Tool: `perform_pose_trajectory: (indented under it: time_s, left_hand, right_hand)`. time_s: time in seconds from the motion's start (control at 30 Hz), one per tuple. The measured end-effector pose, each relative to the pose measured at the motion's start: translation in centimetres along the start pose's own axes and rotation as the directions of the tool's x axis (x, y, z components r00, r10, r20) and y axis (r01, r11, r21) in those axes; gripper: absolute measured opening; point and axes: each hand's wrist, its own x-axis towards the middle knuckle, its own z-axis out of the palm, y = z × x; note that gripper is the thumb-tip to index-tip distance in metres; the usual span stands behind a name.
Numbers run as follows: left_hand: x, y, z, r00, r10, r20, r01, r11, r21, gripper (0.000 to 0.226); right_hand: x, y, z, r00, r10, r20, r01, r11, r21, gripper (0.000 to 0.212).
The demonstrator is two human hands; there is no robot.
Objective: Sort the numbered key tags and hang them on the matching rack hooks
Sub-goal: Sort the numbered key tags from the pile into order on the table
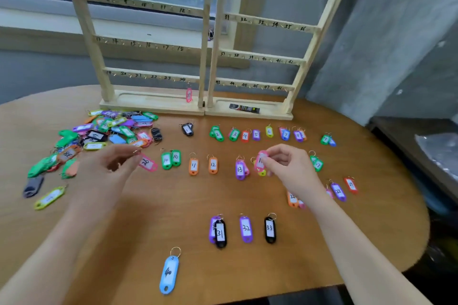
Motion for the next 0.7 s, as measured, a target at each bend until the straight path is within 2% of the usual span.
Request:
perform_pose_trajectory:
  time_s: [0.13,0.27,0.4,0.53,0.7]
  left_hand:
    - [0.3,2.6,5.8,0.983,0.041,0.179,-0.040,0.999,-0.013,0.021]
    - [-0.4,4.8,10.7,0.942,0.092,0.323,-0.108,0.994,0.034,0.019]
    - [-1.6,6.9,15.2,0.895,0.101,0.434,-0.122,0.992,0.020,0.016]
    - [-2.5,8.9,19.4,0.825,0.098,0.556,-0.122,0.993,0.006,0.014]
    - [-2.9,10.7,24.5,0.740,0.071,0.668,-0.154,0.986,0.066,0.011]
  right_hand:
    - [0.6,2.4,-5.2,0.992,0.032,-0.123,-0.048,0.990,-0.131,0.011]
    - [1.8,4.5,-9.5,0.977,0.068,-0.200,-0.104,0.979,-0.173,0.013]
    - [2.7,6.1,-10.9,0.973,0.108,-0.204,-0.148,0.970,-0.191,0.010]
    - [3.7,7.3,-10.4,0.974,0.138,-0.180,-0.176,0.961,-0.215,0.016]
    - [5.2,7.7,-9.8,0.979,0.143,-0.147,-0.181,0.941,-0.286,0.021]
